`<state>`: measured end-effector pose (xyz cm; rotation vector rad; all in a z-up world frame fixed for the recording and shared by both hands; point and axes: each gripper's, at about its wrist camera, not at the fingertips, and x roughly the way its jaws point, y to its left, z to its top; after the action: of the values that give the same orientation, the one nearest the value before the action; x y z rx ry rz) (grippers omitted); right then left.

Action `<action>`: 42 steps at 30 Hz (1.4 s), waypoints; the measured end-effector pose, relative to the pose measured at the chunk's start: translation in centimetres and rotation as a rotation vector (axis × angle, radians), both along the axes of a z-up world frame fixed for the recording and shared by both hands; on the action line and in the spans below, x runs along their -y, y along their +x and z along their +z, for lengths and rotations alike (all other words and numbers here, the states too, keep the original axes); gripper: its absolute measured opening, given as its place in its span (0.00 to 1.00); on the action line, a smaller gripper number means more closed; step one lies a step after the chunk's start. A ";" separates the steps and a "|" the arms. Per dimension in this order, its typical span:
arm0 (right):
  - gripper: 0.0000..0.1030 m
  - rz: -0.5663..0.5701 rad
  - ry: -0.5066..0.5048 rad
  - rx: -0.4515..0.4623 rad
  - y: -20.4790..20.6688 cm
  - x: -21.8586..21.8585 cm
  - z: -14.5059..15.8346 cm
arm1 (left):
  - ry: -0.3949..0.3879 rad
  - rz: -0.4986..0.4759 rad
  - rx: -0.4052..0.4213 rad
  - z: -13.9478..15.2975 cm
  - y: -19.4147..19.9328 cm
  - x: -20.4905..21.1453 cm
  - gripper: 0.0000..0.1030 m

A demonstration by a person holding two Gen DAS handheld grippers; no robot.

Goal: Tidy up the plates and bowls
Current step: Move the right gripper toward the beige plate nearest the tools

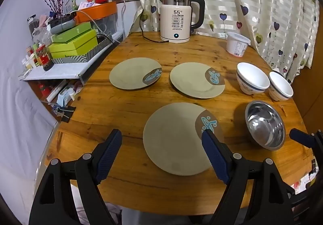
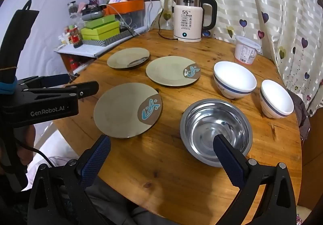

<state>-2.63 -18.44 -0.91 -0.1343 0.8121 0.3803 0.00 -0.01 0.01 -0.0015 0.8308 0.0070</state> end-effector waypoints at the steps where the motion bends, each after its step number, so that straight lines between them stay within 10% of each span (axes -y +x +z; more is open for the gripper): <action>1: 0.99 0.000 0.000 0.000 0.0 0.0 0.0 | 0.003 -0.001 0.002 0.0 0.0 0.0 0.79; 42: 0.99 0.012 0.015 0.000 1.0 -0.5 0.3 | -0.033 -0.043 -0.023 -1.0 0.0 -0.9 0.79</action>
<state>-1.64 -17.96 -0.57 -0.1251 0.8081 0.3975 0.02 0.94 -1.00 -0.0146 0.8541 -0.0472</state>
